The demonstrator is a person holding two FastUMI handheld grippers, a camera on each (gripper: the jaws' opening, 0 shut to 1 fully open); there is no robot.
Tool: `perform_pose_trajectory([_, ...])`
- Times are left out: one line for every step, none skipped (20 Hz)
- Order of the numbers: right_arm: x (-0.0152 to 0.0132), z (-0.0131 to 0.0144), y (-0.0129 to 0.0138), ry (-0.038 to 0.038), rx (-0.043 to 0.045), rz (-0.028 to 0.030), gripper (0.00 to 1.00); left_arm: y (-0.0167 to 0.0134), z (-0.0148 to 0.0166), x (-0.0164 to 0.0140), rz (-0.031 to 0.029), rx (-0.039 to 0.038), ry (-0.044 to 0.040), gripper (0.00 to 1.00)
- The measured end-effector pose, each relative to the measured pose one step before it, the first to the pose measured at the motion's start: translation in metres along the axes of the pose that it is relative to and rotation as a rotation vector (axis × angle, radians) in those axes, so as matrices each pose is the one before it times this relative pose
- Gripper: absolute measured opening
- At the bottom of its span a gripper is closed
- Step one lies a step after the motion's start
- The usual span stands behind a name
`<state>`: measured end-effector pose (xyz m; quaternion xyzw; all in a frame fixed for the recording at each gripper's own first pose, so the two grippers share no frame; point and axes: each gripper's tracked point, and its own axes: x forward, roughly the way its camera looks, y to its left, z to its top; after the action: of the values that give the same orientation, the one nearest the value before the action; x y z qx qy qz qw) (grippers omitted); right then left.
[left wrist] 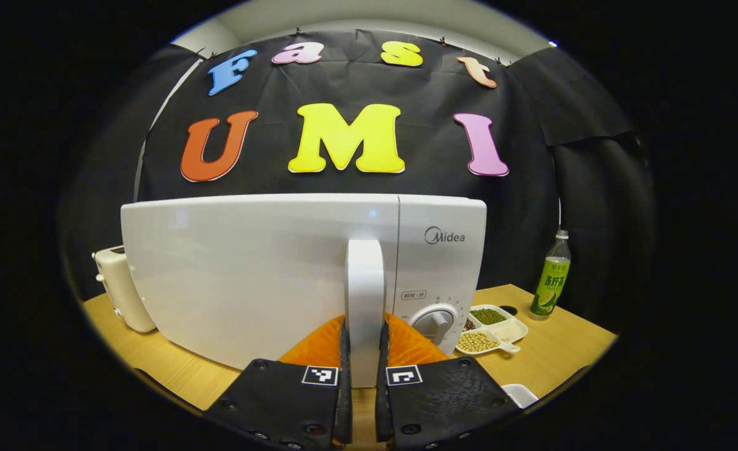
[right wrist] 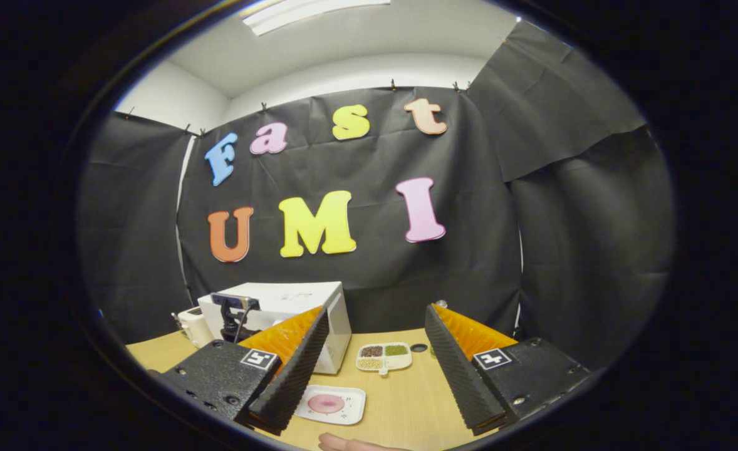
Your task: Open the microwave oven with the left hand, put the food in, and close the microwave oven.
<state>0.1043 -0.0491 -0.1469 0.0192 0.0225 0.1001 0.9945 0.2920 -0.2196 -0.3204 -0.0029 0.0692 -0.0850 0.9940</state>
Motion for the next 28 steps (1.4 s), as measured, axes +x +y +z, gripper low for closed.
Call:
perform_pose_trajectory([0.00102,-0.00093,0.00043,-0.0005,-0.00322,-0.00052,0.99,-0.0013,-0.00133,-0.00176,-0.01494,-0.02036,0.01167,0.14])
perform_pose_trajectory([0.0002,-0.00149,0.00037,-0.00066,-0.00018,0.00098,0.92,-0.00194,-0.00068,-0.0024,-0.01399,-0.03196,0.00884,0.14])
perform_pose_trajectory([0.00064,-0.00124,0.00019,0.00334,0.00296,0.00157,0.92,-0.00143,-0.00078,-0.00061,-0.01159,-0.00064,0.00511,0.13])
perform_pose_trajectory([0.0013,-0.00237,0.00052,0.00424,0.00606,0.00171,0.99,0.00188,0.00218,-0.00103,-0.00208,0.01138,-0.00563,0.13])
perform_pose_trajectory([0.00177,-0.00162,-0.00099,0.00549,0.00495,-0.00123,0.99,0.00039,-0.00032,-0.00001,-0.00008,0.01158,0.00347,0.13])
perform_pose_trajectory([0.00088,-0.00441,-0.00205,0.00746,0.00303,-0.00315,0.92,-0.00094,0.00028,-0.00234,0.00135,0.0023,0.00175,0.14])
perform_pose_trajectory([0.00129,-0.00232,-0.00199,0.00502,0.00376,-0.0026,0.99,-0.00135,-0.00074,-0.00151,0.00005,-0.00499,-0.00194,0.13])
perform_pose_trajectory([0.00116,-0.00137,-0.00121,0.0026,0.00451,-0.00268,0.92,0.00046,0.00222,-0.00021,-0.00009,0.01793,-0.00672,0.13])
perform_pose_trajectory([0.00163,-0.00105,-0.00227,0.00533,0.00298,-0.00536,0.99,-0.00005,0.00028,-0.00036,-0.00258,0.01044,0.00062,0.13])
perform_pose_trajectory([0.00105,-0.00313,-0.00178,0.00568,0.00235,-0.00398,0.98,-0.00019,0.00024,0.00256,-0.0079,-0.01436,-0.00392,0.13])
perform_pose_trajectory([0.00145,-0.00147,-0.00045,0.00369,0.00136,-0.00074,0.98,0.00038,-0.00005,0.00338,-0.0034,-0.00109,0.0016,0.13])
perform_pose_trajectory([0.00025,-0.00217,0.00034,0.00687,0.00053,-0.00026,0.92,-0.00103,0.00032,0.00073,0.00088,0.01124,0.01118,0.13])
perform_pose_trajectory([0.00066,-0.00144,0.00153,0.0039,0.00409,0.00284,0.92,0.00222,0.00109,0.00069,0.00808,0.02143,-0.00517,0.13])
perform_pose_trajectory([0.00018,-0.00007,0.00302,0.00078,0.00243,0.00582,0.92,0.0018,0.00084,0.00206,0.00702,0.02665,-0.00252,0.13])
perform_pose_trajectory([-0.00061,-0.00165,0.00185,0.00202,-0.00112,0.00333,0.99,-0.00018,-0.00138,-0.00097,-0.00567,-0.00662,0.00887,0.13])
perform_pose_trajectory([-0.00086,-0.00023,0.0018,-0.00139,-0.00015,0.00367,0.92,-0.00191,-0.00027,0.00067,-0.01182,-0.02564,-0.00461,0.13])
perform_pose_trajectory([-0.0011,-0.00003,0.00131,-0.00187,0.00018,0.00305,0.92,-0.00261,-0.00378,-0.0038,-0.00973,-0.02446,0.0274,0.13])
perform_pose_trajectory([-0.00176,-0.00143,0.00162,-0.00292,-0.00141,0.00268,0.92,-0.00089,0.00545,-0.00513,-0.00939,-0.00146,-0.01588,0.13])
perform_pose_trajectory([-0.00005,-0.00047,-0.00017,-0.00289,-0.00539,0.00104,0.92,0.00192,-0.00258,-0.00428,-0.00162,0.01473,0.01011,0.13])
perform_pose_trajectory([0.00095,-0.00139,-0.00188,0.00094,-0.00528,-0.00537,0.92,-0.00174,0.00128,-0.00398,-0.01124,0.0007,-0.0021,0.13])
perform_pose_trajectory([0.00033,-0.00238,-0.00155,0.00341,-0.00314,-0.0033,0.92,-0.00074,-0.00003,-0.00839,-0.00963,-0.01271,-0.00903,0.13])
perform_pose_trajectory([0.00025,-0.00139,-0.00001,0.00307,0.00246,0.00177,0.99,0.00185,0.00449,-0.00997,-0.00289,0.03451,-0.0127,0.14])
perform_pose_trajectory([0.00136,-0.00072,-0.00027,0.00178,0.00508,0.00198,0.99,-0.00193,0.01252,-0.00425,-0.04455,0.01881,-0.04502,0.13])
perform_pose_trajectory([0.00105,-0.00238,-0.00104,0.00295,0.00079,-0.0022,0.99,-0.00184,0.00465,0.00094,-0.00403,0.01338,-0.01718,0.1])
perform_pose_trajectory([0.00184,-0.0021,-0.0001,0.00359,-0.0043,-0.00238,0.99,0.00318,0.00238,0.00279,-0.00513,0.00912,-0.00186,0.08])
perform_pose_trajectory([0.00086,-0.00355,-0.00007,0.0058,-0.00238,-0.00269,0.99,0.00211,-0.00856,0.00215,0.00847,0.00402,0.02189,0.05])
perform_pose_trajectory([0.00003,-0.00471,0.0008,0.00902,0.00051,0.00054,0.99,0.00467,0.00547,-0.00218,0.00249,-0.00311,-0.00983,0.06])
perform_pose_trajectory([0.00005,-0.00381,0.00164,0.0075,-0.00085,0.00577,0.99,-0.00088,0.00035,0.0024,0.00055,0.00272,-0.00406,0.08])
